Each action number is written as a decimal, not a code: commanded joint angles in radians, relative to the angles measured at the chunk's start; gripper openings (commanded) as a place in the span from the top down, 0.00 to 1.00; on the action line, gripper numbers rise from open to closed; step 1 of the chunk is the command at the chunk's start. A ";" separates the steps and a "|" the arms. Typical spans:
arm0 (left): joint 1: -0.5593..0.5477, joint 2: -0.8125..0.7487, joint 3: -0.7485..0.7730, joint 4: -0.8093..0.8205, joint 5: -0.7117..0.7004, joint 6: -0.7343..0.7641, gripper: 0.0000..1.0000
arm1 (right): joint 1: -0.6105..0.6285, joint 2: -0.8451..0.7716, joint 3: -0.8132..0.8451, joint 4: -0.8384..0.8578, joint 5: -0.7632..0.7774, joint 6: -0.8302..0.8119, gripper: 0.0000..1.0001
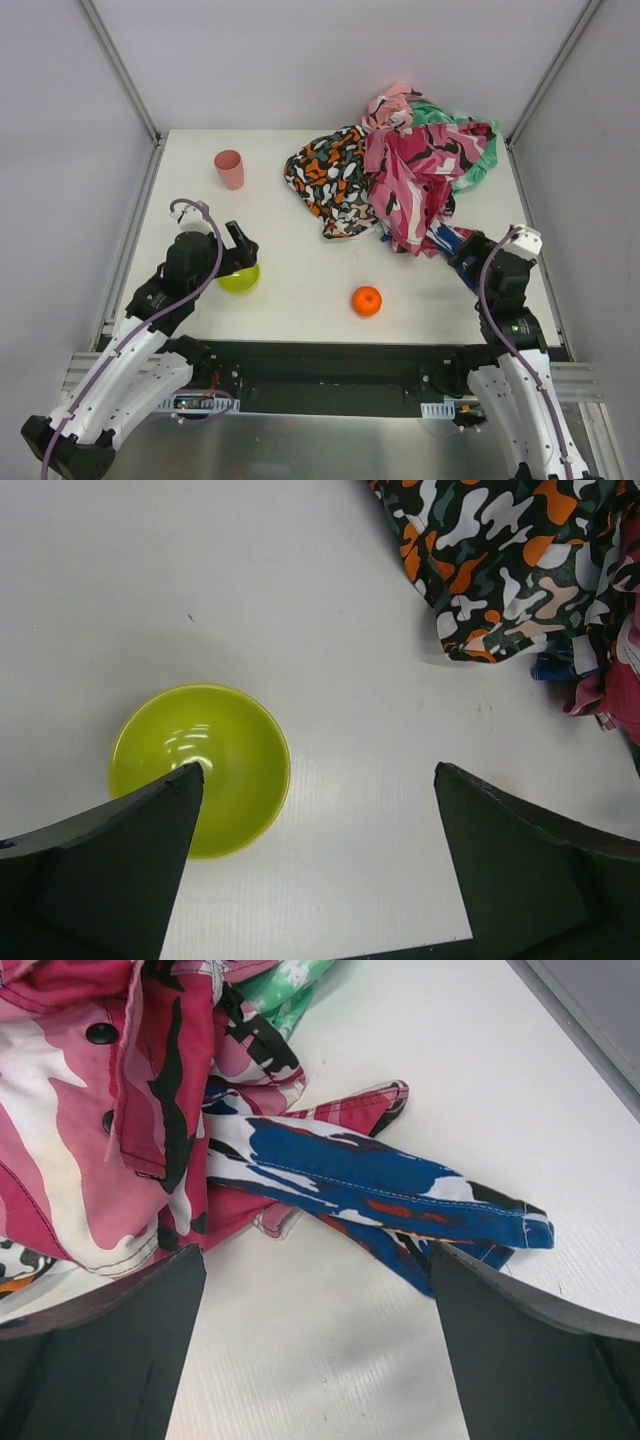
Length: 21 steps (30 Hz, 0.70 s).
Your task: Pick out a specific cloth from the pile
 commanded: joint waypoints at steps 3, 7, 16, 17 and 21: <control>0.001 0.003 -0.005 -0.004 -0.061 0.006 0.01 | -0.001 -0.022 -0.023 0.079 -0.025 -0.011 0.04; 0.001 0.040 0.006 -0.005 -0.055 0.014 0.01 | -0.003 0.009 0.030 0.097 -0.131 -0.060 0.04; 0.001 0.075 -0.012 -0.004 -0.070 0.009 0.01 | 0.085 0.220 0.262 0.070 -0.420 -0.270 0.04; 0.001 0.078 -0.014 -0.004 -0.081 0.011 0.01 | 0.143 0.266 0.311 0.039 -0.388 -0.313 0.04; 0.001 0.083 -0.020 -0.004 -0.084 0.017 0.01 | 0.414 0.499 0.501 -0.059 -0.182 -0.511 0.04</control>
